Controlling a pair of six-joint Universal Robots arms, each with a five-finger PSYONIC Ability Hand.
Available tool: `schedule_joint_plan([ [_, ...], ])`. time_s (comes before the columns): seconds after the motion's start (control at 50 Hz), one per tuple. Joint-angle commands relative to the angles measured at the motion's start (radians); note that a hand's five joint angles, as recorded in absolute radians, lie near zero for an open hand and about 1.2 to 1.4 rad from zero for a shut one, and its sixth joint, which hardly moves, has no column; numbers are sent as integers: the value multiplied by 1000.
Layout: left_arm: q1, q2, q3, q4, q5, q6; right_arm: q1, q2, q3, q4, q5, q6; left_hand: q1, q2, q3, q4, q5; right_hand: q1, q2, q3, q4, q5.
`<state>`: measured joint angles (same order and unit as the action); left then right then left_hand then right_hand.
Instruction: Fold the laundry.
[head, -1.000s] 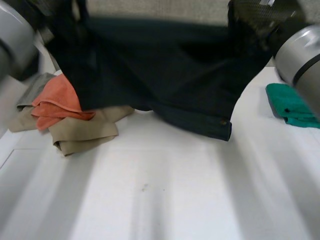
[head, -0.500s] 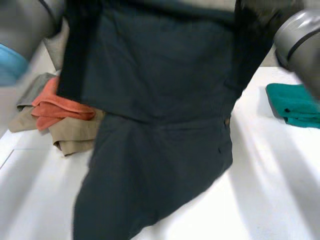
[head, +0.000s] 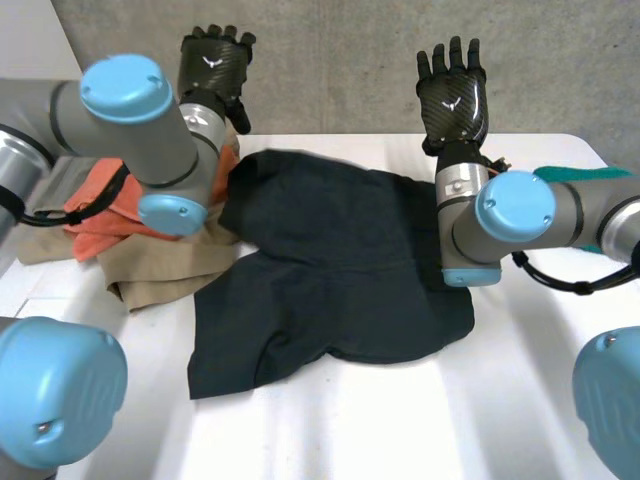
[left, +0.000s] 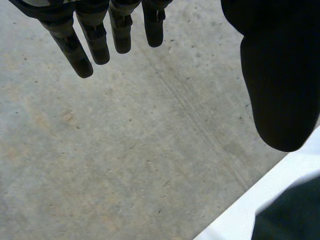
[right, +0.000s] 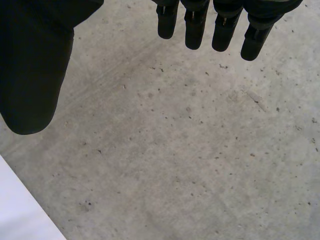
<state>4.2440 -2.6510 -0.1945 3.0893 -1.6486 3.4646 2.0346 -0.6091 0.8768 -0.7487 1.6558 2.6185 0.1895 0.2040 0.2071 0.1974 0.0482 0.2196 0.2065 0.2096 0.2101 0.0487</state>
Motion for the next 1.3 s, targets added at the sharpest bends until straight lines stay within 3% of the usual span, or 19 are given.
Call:
schedule_joint_plan([
  [0.02,4,238,-241,-4,-36,-5,-30,-204,33,352,-62,166,-15,-29,-33,-23,-48,-45,-32,-35,-36,-49],
  [0.24,-13,692,-785,-110,22,-41,-109,-498,146,960,-246,204,-15,-29,-33,-23,-48,-45,-32,-35,-36,-49],
  [0.32,-6,810,-940,-254,49,-39,-140,-580,249,1129,-321,157,6,-8,-12,-2,-27,122,135,132,131,118],
  [0.44,14,930,-1200,-457,116,-33,-197,-712,523,1255,-439,-15,355,341,338,347,322,457,470,467,466,453],
  [0.56,77,1002,-1424,-437,259,36,-224,-785,775,1143,-510,-132,714,699,696,706,681,589,602,599,599,586],
  [0.64,91,1013,-1558,-385,323,59,-223,-782,925,999,-516,-163,641,626,623,633,608,589,602,599,599,586],
  [0.74,79,958,-1617,-325,332,51,-218,-733,993,862,-516,-163,494,479,476,486,461,575,588,585,584,571],
  [0.88,60,890,-1611,-215,267,39,-200,-675,1028,617,-511,-127,247,233,230,239,214,287,301,297,297,284],
  [1.04,-12,797,-1571,-108,149,37,-156,-660,1055,396,-479,-75,100,86,83,93,67,225,238,235,235,221],
  [1.22,-73,703,-1495,23,9,48,-108,-583,1035,237,-413,-64,97,83,80,89,64,246,259,256,255,242],
  [1.3,-93,660,-1456,75,-33,71,-88,-546,1018,161,-387,-60,200,185,182,192,167,301,314,311,311,298],
])
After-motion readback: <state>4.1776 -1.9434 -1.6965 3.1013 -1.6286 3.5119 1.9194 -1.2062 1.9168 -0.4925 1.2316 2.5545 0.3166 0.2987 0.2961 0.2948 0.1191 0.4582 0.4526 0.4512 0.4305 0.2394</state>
